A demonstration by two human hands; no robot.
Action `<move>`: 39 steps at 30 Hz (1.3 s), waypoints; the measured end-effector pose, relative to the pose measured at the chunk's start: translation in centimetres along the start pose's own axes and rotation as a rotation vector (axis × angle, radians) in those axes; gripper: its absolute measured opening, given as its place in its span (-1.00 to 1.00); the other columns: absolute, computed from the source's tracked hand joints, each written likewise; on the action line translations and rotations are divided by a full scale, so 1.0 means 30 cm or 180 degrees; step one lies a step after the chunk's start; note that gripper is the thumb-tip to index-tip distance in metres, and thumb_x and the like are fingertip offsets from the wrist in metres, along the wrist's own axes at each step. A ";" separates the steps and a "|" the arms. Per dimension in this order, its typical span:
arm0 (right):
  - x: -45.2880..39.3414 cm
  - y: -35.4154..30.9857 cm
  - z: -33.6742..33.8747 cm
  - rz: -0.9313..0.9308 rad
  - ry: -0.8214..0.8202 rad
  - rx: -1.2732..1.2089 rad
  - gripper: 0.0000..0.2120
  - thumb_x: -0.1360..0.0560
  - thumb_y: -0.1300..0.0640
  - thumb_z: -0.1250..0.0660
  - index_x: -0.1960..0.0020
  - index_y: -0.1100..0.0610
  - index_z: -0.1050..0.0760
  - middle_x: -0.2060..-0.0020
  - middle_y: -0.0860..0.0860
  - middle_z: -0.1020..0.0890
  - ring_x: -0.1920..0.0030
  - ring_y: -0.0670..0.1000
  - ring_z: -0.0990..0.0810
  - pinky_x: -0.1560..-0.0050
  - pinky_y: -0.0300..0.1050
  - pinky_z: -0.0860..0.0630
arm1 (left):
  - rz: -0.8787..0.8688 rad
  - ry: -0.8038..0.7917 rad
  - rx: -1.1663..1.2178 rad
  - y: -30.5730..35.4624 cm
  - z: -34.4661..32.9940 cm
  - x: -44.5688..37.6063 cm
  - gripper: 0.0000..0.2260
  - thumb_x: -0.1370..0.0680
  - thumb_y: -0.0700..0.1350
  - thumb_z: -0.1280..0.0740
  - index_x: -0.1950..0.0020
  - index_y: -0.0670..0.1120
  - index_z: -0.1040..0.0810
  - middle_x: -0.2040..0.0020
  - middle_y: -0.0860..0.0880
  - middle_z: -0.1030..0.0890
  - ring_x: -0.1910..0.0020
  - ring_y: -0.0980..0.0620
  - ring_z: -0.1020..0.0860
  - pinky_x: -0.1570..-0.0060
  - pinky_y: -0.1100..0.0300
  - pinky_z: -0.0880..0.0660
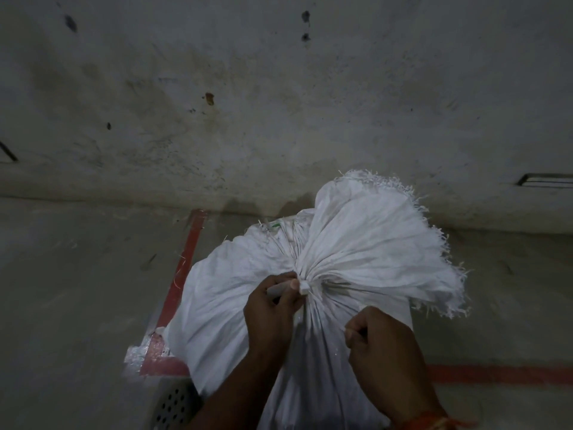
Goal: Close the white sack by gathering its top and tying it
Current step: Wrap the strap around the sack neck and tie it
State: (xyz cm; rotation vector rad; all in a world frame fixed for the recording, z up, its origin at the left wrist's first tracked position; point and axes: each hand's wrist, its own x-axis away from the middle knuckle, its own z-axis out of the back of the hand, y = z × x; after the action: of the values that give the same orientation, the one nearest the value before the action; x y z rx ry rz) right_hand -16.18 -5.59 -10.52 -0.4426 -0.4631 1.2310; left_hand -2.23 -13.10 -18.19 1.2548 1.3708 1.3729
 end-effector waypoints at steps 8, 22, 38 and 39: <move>-0.049 -0.031 0.036 0.0835 -0.0820 -0.1375 -0.78 -0.50 0.19 -0.36 -0.04 -0.10 -0.56 0.23 0.00 -0.67 0.19 -0.05 -0.67 0.12 -0.14 -0.58 | -0.0369 -0.0100 -0.0707 0.003 0.028 -0.033 -0.85 -0.58 -0.14 -0.40 0.17 -0.11 -0.67 0.19 -0.01 -0.71 0.13 0.06 -0.70 0.08 -0.05 -0.65; -0.154 0.019 -0.104 0.1316 -0.0118 -0.0356 -0.81 -0.48 -0.07 -0.34 0.19 0.01 -0.64 0.16 -0.06 -0.51 0.20 -0.17 -0.52 0.17 -0.38 -0.38 | -0.0444 -0.0138 -0.0771 0.012 0.016 -0.029 -0.86 -0.58 -0.18 -0.40 0.14 -0.15 -0.71 0.19 0.01 -0.70 0.08 0.16 -0.69 0.06 0.22 -0.60; -0.180 0.006 -0.171 0.0822 0.0145 -0.0099 -0.73 -0.39 -0.01 -0.26 0.32 0.11 -0.64 0.23 0.10 -0.57 0.15 0.08 -0.58 0.14 -0.13 -0.41 | -0.0559 -0.0187 -0.0831 -0.007 0.006 -0.013 -0.88 -0.57 -0.15 -0.39 0.16 -0.06 -0.65 0.13 0.06 -0.74 0.07 0.13 -0.70 0.01 -0.09 -0.63; -0.181 0.005 -0.172 0.0805 0.0150 -0.0118 -0.73 -0.39 -0.03 -0.26 0.33 0.07 -0.63 0.23 0.08 -0.56 0.14 0.06 -0.57 0.15 -0.14 -0.41 | -0.0549 -0.0187 -0.0829 -0.006 0.006 -0.012 -0.88 -0.57 -0.16 -0.40 0.16 -0.04 -0.64 0.13 0.06 -0.74 0.07 0.12 -0.70 0.01 -0.10 -0.63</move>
State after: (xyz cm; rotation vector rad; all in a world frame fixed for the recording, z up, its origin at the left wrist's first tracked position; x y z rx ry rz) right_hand -14.86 -11.14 -15.39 -0.5736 -0.3983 1.4541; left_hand -2.01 -13.42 -18.41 0.9748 1.1870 1.3344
